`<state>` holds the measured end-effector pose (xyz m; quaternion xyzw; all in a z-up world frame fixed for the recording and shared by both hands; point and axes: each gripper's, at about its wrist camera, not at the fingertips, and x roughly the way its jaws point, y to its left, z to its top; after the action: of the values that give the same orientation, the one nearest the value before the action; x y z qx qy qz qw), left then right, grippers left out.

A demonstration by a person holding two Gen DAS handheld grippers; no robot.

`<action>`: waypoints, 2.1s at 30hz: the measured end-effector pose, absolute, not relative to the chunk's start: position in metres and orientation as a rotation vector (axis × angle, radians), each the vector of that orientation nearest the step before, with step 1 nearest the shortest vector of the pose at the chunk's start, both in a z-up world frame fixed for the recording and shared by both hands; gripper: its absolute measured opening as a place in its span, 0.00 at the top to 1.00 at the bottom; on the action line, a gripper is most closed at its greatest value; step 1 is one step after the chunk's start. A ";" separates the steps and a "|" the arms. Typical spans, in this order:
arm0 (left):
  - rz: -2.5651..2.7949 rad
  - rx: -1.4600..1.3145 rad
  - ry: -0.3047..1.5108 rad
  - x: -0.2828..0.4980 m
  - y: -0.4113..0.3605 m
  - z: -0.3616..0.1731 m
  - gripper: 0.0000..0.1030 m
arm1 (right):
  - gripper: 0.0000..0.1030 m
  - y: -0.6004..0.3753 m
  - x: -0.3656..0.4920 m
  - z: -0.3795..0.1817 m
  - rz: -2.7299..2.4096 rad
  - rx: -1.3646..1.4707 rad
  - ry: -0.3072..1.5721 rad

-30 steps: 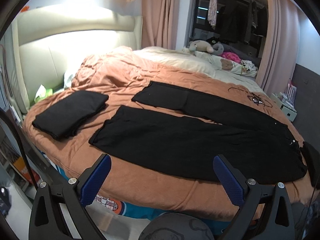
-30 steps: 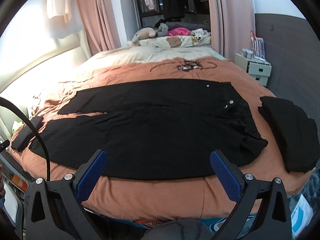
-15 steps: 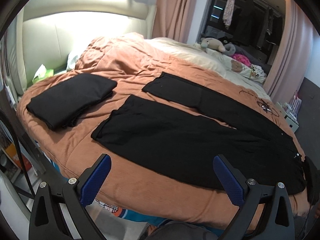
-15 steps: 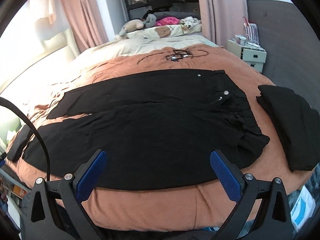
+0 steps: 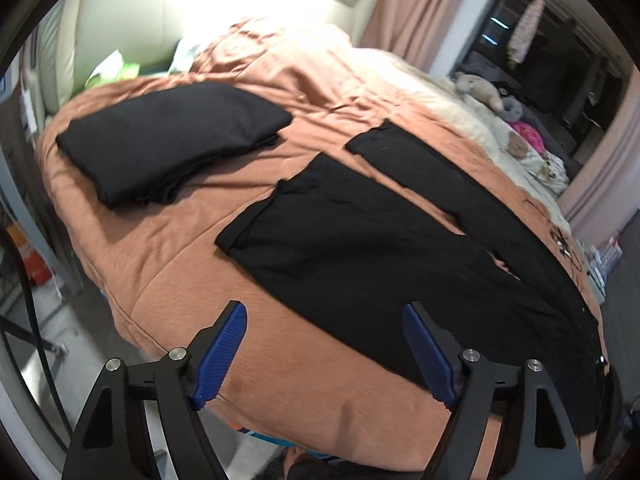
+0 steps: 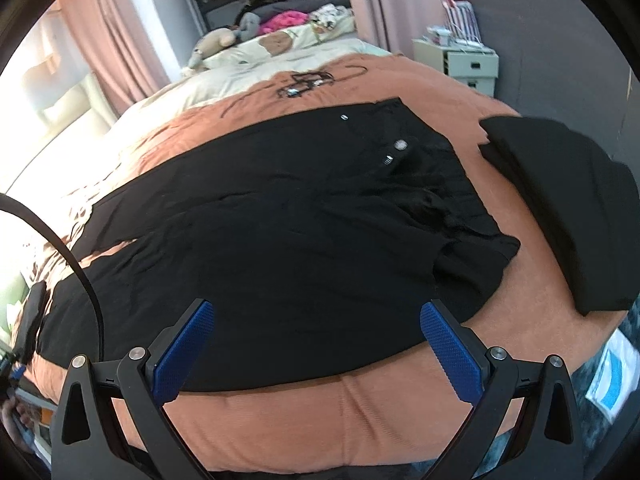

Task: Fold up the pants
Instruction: 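Lower the left tool to one pant leg hem while the right tool lowers to the waistband, then grasp the pant leg hem with the left tool while the right tool grasps the waistband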

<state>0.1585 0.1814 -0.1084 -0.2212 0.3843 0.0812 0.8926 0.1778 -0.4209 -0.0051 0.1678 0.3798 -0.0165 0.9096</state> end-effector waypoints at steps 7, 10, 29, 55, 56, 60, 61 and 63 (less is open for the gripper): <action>0.190 -0.523 0.864 0.179 0.203 -0.140 0.38 | 0.00 -0.449 0.187 -0.017 -0.077 0.406 0.815; 0.199 -0.539 0.882 0.189 0.211 -0.150 0.39 | 0.00 -0.458 0.189 -0.023 -0.103 0.423 0.832; 0.267 -0.571 0.857 0.224 0.243 -0.169 0.52 | 0.00 -0.508 0.198 -0.070 -0.133 0.607 0.847; 0.193 -0.578 0.748 0.231 0.239 -0.116 0.95 | 1.00 -0.579 0.172 -0.076 0.032 0.930 0.639; 0.190 -0.571 0.742 0.233 0.238 -0.112 0.95 | 1.00 -0.580 0.169 -0.069 0.037 0.925 0.621; 0.176 -0.553 0.705 0.242 0.235 -0.089 0.96 | 1.00 -0.589 0.154 -0.040 0.050 0.911 0.545; 0.173 -0.549 0.697 0.245 0.235 -0.084 0.96 | 1.00 -0.589 0.151 -0.036 0.049 0.915 0.532; 0.163 -0.536 0.683 0.250 0.235 -0.072 0.97 | 1.00 -0.593 0.146 -0.029 0.055 0.925 0.507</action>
<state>0.2501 0.2345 -0.0725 -0.2593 0.3303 0.0788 0.9041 0.1457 -0.5925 -0.0290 0.4415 0.2417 0.0262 0.8637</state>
